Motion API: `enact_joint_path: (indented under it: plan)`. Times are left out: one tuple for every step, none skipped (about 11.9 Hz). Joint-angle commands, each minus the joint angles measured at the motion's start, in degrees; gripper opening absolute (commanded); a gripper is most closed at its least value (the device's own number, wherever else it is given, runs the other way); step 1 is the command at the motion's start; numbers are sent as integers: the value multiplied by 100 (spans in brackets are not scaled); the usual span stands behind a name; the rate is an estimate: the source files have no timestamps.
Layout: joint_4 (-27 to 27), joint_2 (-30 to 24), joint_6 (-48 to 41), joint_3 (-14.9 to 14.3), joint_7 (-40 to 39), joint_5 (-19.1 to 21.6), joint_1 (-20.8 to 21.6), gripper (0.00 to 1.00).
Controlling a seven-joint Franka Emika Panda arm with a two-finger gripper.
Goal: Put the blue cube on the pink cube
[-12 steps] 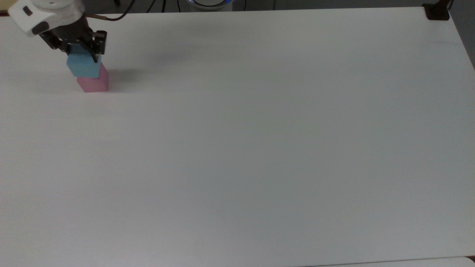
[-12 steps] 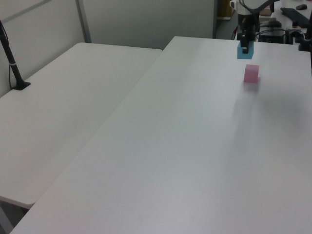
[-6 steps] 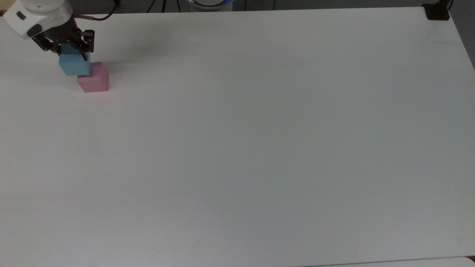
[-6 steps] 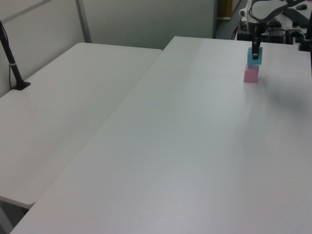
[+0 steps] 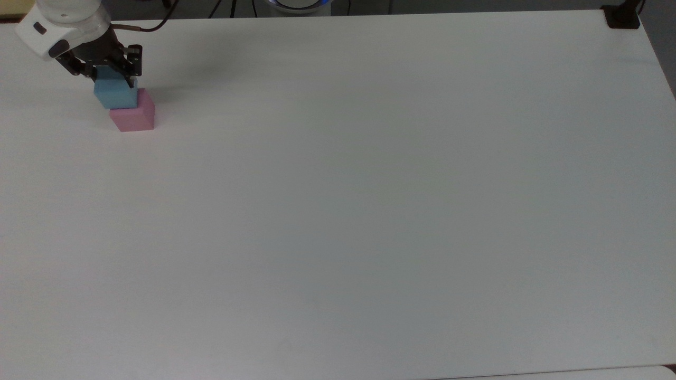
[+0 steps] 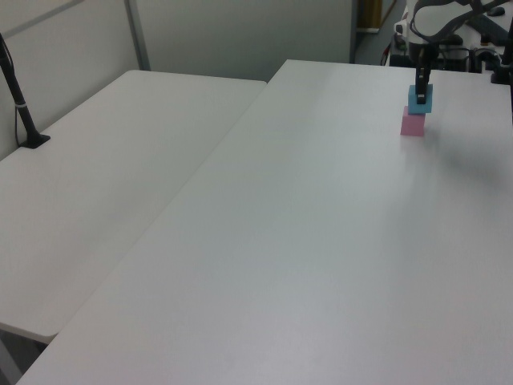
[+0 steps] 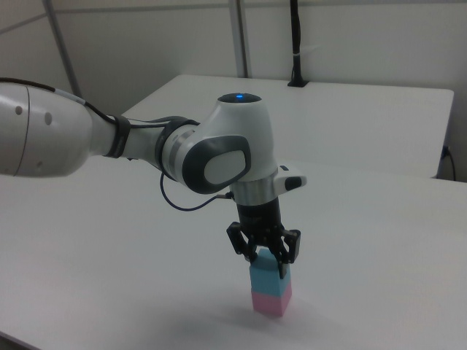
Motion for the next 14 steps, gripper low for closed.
enact_joint_path:
  plan:
    - [-192, -180, 166, -39, -103, 174, 77, 44]
    - [-192, -180, 166, -39, -103, 174, 77, 46]
    - [-183, -171, 166, -48, -103, 174, 77, 64]
    - [-174, -171, 157, -48, -94, 174, 59, 86]
    - [-165, -188, 140, -48, -85, 174, 50, 98]
    - [-165, -188, 131, -48, -50, 174, 68, 100]
    - [-165, -188, 131, -48, -50, 174, 68, 100]
    - [-139, -197, 96, -48, -41, 174, 68, 100]
    - [-52, -275, -9, -48, -6, 183, 77, 100]
    - [175, -459, -506, -39, 3, 279, 77, 100]
    - [517, -652, -1111, -48, 3, 515, 77, 100]
    - [816, -846, -1674, -48, 29, 769, 77, 100]
    - [1045, -995, -2158, -48, 203, 885, 94, 100]
    - [1195, -1145, -2616, -48, 527, 895, 173, 100]
